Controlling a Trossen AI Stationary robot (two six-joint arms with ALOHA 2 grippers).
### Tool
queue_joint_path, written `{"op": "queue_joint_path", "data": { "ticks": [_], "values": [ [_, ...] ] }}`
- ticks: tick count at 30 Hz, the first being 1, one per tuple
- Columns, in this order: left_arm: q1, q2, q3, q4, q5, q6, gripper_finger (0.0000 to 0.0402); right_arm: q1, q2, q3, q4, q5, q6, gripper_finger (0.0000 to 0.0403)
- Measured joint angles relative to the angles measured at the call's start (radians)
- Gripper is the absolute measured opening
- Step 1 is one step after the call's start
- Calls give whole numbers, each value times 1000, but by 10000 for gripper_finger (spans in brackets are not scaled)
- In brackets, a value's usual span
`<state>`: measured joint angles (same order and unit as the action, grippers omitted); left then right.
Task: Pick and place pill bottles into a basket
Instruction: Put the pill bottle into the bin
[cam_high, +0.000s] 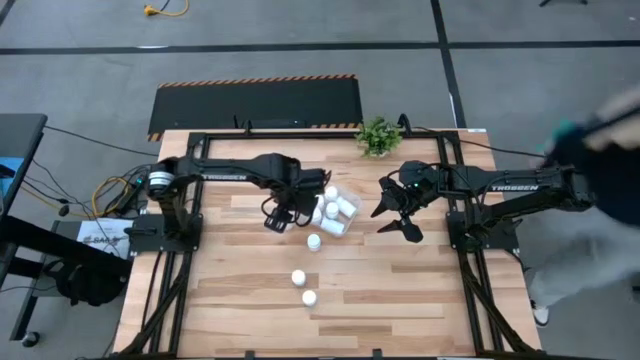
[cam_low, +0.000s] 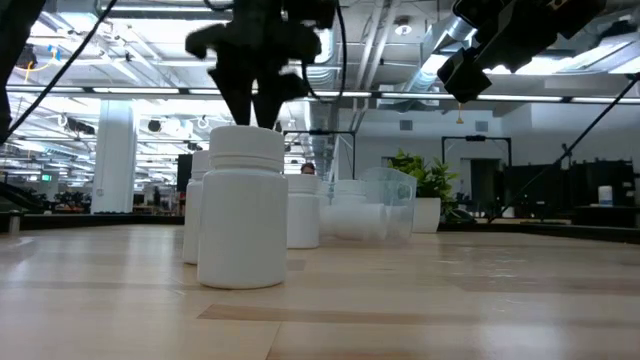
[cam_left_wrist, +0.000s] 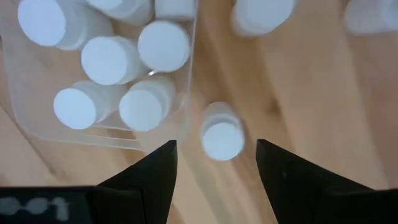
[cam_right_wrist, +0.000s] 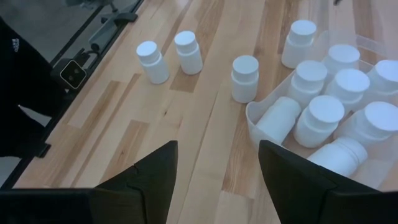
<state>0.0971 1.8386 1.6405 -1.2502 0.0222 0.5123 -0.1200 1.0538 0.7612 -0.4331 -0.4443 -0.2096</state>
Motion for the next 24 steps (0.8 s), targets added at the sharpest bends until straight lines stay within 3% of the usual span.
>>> {"op": "queue_joint_path", "data": {
  "ticks": [12, 24],
  "values": [
    [-72, -38, 1, 3, 106, -171, 207, 0, 0, 0, 0, 0, 0, 218],
    [-97, -37, -7, -35, 113, -200, 207, 0, 0, 0, 0, 0, 0, 218]
  ]
}}
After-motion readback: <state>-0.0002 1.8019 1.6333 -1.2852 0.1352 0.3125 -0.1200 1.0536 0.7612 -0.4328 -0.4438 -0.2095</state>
